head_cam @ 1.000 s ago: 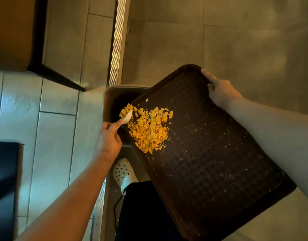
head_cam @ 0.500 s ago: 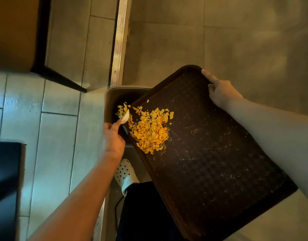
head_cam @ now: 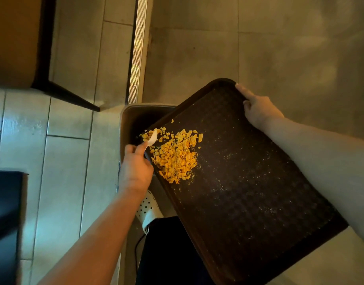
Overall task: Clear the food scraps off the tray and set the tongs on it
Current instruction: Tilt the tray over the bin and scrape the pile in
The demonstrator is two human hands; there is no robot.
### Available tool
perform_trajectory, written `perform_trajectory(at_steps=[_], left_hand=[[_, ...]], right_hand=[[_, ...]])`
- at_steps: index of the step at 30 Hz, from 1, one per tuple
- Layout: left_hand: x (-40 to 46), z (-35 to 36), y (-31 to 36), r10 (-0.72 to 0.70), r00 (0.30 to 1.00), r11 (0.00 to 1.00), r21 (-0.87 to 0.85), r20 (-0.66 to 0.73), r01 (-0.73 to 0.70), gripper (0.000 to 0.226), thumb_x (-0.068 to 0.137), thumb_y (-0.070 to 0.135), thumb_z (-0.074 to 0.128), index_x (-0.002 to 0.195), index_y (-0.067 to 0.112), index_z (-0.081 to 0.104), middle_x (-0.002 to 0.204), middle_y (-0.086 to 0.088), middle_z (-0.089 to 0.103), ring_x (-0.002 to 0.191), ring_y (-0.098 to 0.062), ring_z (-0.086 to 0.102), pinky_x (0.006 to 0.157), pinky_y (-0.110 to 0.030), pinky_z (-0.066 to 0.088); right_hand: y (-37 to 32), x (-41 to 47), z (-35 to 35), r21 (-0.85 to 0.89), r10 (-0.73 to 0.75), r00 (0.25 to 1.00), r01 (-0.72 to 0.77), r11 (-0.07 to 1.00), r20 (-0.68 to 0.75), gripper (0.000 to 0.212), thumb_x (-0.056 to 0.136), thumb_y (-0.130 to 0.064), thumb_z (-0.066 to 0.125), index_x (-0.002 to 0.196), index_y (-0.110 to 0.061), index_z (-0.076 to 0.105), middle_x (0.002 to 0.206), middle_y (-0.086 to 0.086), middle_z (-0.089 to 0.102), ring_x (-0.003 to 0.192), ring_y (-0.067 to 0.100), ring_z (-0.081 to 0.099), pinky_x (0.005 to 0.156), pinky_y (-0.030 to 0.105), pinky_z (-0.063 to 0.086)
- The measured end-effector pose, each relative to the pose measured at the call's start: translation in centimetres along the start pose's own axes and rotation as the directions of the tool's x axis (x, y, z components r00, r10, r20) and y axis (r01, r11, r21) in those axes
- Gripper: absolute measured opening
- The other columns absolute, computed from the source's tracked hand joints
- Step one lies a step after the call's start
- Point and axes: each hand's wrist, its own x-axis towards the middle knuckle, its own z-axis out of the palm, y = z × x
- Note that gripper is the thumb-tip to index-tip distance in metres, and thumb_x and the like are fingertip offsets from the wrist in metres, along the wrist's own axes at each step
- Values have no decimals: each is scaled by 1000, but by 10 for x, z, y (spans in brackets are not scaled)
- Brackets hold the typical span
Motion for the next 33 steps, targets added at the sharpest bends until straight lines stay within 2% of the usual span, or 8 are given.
perform_trajectory(at_steps=[3, 9, 16, 19, 24, 27, 29, 33], left_hand=[[5, 5, 23, 74, 997, 996, -57, 14, -73, 52, 93, 1, 43, 140, 23, 39, 125, -4, 37, 96, -14, 49, 96, -27, 43], [29, 17, 44, 57, 994, 996, -74, 94, -50, 48, 96, 1, 37, 140, 19, 40, 136, -9, 37, 119, -23, 47, 104, -31, 39], [9, 3, 9, -94, 995, 996, 2, 46, 94, 48, 95, 2, 39, 139, 18, 41, 125, -11, 40, 97, -21, 52, 93, -34, 46], [-1, -3, -3, -129, 991, 992, 7, 40, 129, 47, 94, 3, 39, 139, 18, 40, 126, -12, 39, 105, -24, 51, 97, -39, 45], [3, 8, 12, 20, 1000, 999, -46, 10, -19, 47, 95, 4, 41, 138, 21, 43, 120, -6, 41, 93, -13, 48, 92, -28, 45], [7, 17, 28, 66, 996, 994, -89, 52, -62, 46, 96, 4, 39, 137, 21, 44, 131, -5, 39, 106, -16, 50, 95, -26, 42], [8, 19, 31, 58, 996, 995, -89, 66, -52, 45, 96, 5, 38, 137, 21, 44, 134, -6, 38, 111, -19, 50, 97, -29, 42], [7, 10, 17, -35, 999, 999, -28, 28, 36, 45, 95, 5, 40, 137, 21, 44, 125, -7, 40, 94, -13, 46, 90, -29, 42]], right_hand=[[1, 1, 0, 5, 10, 1000, -10, 1000, 7, 52, 103, -22, 25, 143, -53, 13, 135, 14, 48, 86, 22, 58, 85, 38, 48], [0, 0, 0, 2, 11, 1000, -11, 1000, 10, 53, 103, -21, 25, 143, -54, 13, 134, 16, 48, 76, 20, 57, 79, 38, 49], [2, 2, -1, -12, 0, 1000, 0, 1000, 9, 52, 103, -23, 24, 143, -54, 12, 132, 17, 50, 78, 22, 57, 77, 38, 48], [3, 3, 0, -15, 6, 1000, -6, 1000, 13, 52, 103, -24, 24, 143, -53, 12, 130, 18, 50, 78, 22, 56, 77, 37, 47], [4, 2, 0, -13, -2, 1000, 2, 1000, -14, 52, 103, -22, 25, 144, -52, 14, 131, 18, 51, 81, 23, 56, 80, 37, 47], [5, 3, 2, -10, -3, 1000, 3, 1000, -13, 52, 103, -23, 25, 143, -54, 14, 137, 17, 46, 92, 28, 59, 87, 41, 49], [5, 4, 2, -9, 0, 1000, 0, 1000, -7, 52, 103, -24, 25, 142, -56, 14, 137, 16, 46, 96, 29, 59, 88, 42, 49], [2, 4, 0, -6, 15, 1000, -15, 1000, -1, 52, 103, -24, 24, 142, -56, 13, 127, 17, 52, 85, 24, 58, 80, 38, 48]])
